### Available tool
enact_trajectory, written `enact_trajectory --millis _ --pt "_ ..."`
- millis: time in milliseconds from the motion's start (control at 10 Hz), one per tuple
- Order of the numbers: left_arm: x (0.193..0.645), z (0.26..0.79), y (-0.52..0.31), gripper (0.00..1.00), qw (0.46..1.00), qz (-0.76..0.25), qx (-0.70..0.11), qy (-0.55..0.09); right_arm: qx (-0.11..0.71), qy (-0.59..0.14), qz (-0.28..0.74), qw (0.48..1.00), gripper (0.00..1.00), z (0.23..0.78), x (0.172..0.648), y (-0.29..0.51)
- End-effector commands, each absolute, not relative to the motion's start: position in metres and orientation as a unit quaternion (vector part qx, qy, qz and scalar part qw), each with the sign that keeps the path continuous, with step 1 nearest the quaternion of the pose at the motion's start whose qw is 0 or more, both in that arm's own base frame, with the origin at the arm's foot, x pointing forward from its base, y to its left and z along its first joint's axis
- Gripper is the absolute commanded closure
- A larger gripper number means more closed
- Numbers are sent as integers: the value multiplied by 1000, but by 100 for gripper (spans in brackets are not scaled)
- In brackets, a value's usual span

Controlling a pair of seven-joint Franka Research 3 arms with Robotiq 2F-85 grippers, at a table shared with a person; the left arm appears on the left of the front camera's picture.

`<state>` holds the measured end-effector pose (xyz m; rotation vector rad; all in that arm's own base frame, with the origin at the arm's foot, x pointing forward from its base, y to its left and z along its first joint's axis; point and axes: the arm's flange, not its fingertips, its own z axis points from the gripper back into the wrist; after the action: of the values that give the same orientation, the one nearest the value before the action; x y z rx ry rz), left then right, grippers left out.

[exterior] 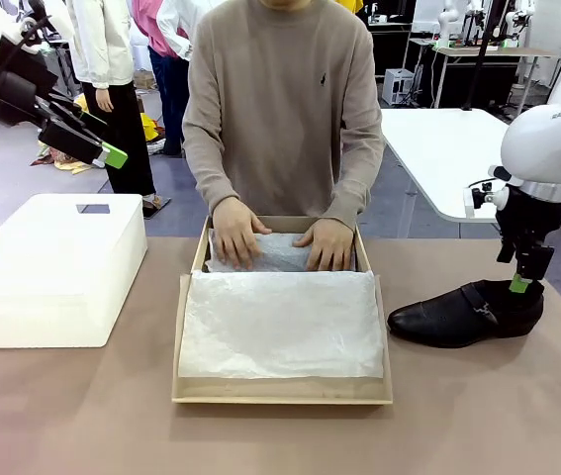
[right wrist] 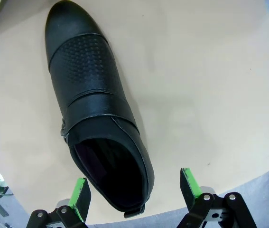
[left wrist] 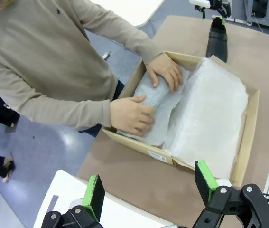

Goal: Pack the shoes into the box.
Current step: Place the other shoe of the Shoes into the Shoes Box.

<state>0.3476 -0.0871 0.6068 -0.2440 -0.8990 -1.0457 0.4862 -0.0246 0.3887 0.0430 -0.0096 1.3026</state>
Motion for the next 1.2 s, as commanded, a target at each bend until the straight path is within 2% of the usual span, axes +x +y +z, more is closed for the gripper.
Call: enact_trajectory --millis 0,1100 --pt "349 606 -86 0 759 -487 -119 -415 11 -20 620 784 0 382 486 -34" --pt "349 606 -86 0 759 -487 -119 -415 23 -11 631 775 0 356 516 -39"
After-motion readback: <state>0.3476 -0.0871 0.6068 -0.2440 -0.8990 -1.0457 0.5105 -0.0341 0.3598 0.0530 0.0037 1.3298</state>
